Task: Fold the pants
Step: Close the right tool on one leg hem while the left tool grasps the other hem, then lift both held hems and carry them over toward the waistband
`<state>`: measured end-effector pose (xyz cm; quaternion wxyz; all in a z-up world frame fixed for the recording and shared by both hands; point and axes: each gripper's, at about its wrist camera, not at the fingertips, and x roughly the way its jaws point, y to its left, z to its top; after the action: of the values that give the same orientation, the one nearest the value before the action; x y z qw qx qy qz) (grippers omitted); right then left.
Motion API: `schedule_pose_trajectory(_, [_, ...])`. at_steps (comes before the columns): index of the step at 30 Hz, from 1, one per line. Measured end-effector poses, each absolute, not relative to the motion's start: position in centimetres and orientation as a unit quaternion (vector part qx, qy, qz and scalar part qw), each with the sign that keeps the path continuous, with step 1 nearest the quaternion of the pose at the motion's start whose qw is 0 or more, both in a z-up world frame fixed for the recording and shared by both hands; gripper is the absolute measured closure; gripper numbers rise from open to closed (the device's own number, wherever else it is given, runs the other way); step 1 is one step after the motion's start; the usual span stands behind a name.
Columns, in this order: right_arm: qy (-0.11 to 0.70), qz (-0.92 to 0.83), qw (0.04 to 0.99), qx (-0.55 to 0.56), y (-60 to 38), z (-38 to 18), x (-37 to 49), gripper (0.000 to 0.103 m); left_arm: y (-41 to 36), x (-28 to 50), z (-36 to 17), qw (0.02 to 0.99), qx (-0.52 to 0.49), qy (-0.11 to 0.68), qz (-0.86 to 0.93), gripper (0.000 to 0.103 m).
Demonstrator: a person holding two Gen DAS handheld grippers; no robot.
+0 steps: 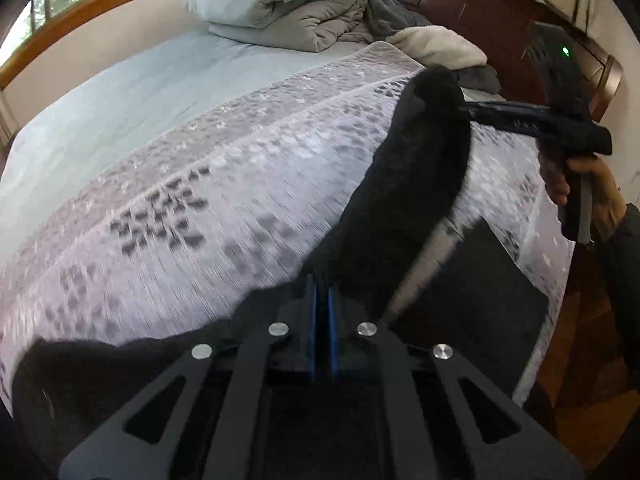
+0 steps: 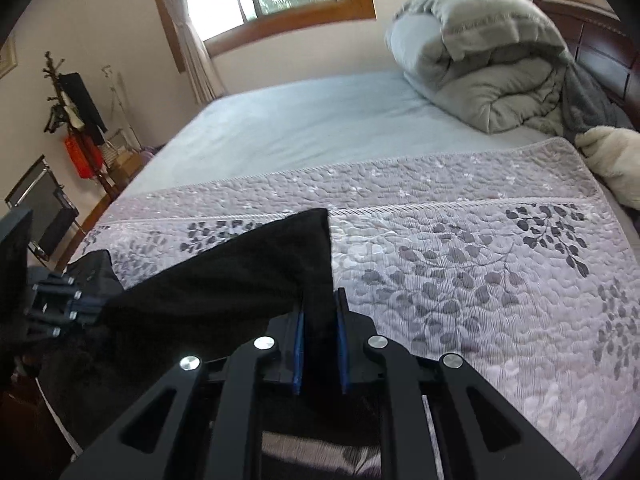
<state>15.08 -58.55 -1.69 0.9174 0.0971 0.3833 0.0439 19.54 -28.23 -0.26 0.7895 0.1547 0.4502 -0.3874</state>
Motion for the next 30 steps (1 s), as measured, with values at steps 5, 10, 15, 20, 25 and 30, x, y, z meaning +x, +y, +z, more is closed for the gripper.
schedule_pose_trajectory(5, [0.367,0.027,0.925,0.093,-57.2,-2.4,9.2,0.083,-28.0,13.1,-2.2,0.807,0.180,0.432,-0.359,0.100])
schedule_pose_trajectory(10, [0.401,-0.022,0.907,0.126,-56.9,-4.9,3.8,0.043,-27.9,10.1,-4.9,0.811,0.208,0.431,-0.337,0.101])
schedule_pose_trajectory(15, [0.445,-0.043,0.856,0.259,-57.0,-8.2,-1.5,0.034,-28.0,10.2,-6.5,0.808,0.203,0.443,-0.330,0.101])
schedule_pose_trajectory(20, [0.420,-0.009,0.819,0.390,-54.6,-9.5,-5.2,0.033,-28.5,10.3,-7.7,0.802,0.218,0.447,-0.330,0.101])
schedule_pose_trajectory(25, [0.435,0.009,0.793,0.426,-50.6,-11.1,-2.1,0.033,-28.4,10.4,-7.7,0.802,0.211,0.448,-0.334,0.101])
schedule_pose_trajectory(30, [0.421,0.007,0.760,0.495,-49.4,-12.6,0.8,0.033,-28.3,10.3,-7.7,0.800,0.213,0.446,-0.340,0.101])
